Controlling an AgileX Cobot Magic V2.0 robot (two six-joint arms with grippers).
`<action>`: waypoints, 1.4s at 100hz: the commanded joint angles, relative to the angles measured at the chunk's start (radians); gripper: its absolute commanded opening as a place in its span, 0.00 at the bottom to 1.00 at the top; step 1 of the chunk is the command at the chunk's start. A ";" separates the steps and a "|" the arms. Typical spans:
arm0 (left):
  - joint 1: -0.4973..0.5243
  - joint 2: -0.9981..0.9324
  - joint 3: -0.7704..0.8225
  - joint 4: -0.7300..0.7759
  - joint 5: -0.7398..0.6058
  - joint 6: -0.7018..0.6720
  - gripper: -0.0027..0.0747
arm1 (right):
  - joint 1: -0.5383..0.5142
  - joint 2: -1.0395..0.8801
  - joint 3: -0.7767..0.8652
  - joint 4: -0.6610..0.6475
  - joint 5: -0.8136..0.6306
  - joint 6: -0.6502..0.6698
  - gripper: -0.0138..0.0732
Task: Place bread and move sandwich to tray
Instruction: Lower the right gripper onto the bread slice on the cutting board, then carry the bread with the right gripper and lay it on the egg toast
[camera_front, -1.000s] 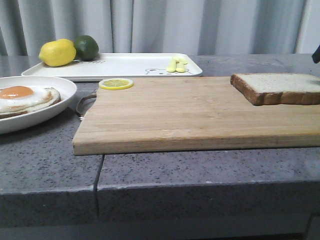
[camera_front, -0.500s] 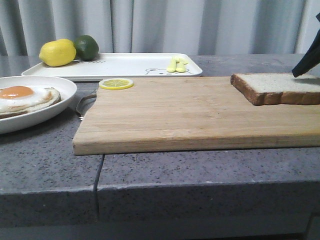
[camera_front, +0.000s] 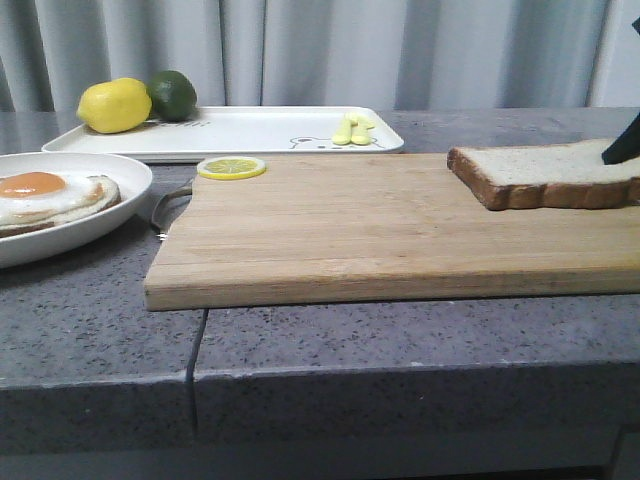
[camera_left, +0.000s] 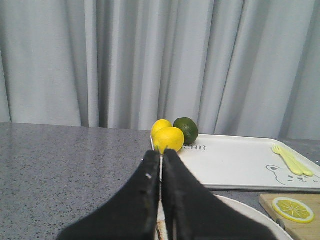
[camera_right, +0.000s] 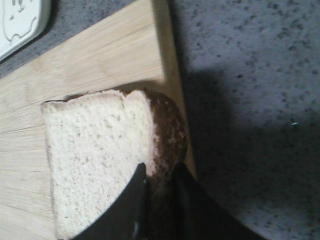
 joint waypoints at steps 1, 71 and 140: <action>0.002 0.019 -0.038 0.000 -0.079 -0.005 0.01 | -0.002 -0.069 -0.045 0.108 0.065 -0.028 0.08; 0.002 0.019 -0.038 0.000 -0.077 -0.005 0.01 | 0.560 -0.094 -0.057 0.570 -0.100 -0.127 0.08; 0.002 0.019 -0.038 0.000 -0.079 -0.005 0.01 | 0.918 0.211 -0.327 0.709 -0.317 -0.129 0.10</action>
